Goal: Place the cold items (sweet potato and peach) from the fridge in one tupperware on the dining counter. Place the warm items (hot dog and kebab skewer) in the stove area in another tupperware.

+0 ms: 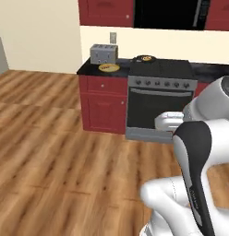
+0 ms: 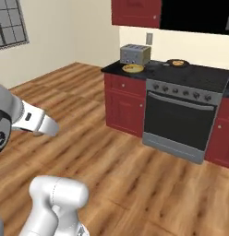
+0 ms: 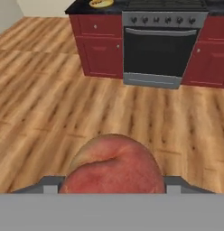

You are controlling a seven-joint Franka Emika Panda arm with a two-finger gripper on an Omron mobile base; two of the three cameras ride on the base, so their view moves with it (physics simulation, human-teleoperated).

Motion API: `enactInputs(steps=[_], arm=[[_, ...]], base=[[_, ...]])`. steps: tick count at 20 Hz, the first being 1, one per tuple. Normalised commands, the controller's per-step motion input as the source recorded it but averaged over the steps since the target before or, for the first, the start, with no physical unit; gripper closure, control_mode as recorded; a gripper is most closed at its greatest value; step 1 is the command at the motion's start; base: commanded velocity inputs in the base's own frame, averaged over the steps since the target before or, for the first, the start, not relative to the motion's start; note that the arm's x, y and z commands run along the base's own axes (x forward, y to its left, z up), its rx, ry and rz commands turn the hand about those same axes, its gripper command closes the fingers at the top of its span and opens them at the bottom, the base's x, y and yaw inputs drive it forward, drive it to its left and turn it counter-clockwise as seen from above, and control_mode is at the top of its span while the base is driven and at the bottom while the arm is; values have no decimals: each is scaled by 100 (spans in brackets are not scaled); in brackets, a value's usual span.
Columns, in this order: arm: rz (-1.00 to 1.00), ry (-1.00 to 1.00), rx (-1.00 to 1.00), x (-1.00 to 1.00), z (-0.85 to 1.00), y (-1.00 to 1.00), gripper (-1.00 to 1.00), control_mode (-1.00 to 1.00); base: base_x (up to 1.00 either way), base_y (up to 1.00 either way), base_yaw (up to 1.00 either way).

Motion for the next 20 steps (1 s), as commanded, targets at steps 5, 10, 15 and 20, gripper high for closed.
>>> enactInputs(steps=[5, 10, 15, 20], arm=[[0, 0, 0, 0, 0, 0, 100, 100], [0, 0, 0, 0, 0, 0, 100, 100], [0, 0, 0, 0, 0, 0, 100, 100], [0, 0, 0, 0, 0, 0, 100, 100]], base=[[-25, 53, 80], [14, 8, 73], [26, 6, 72], [18, 6, 74]])
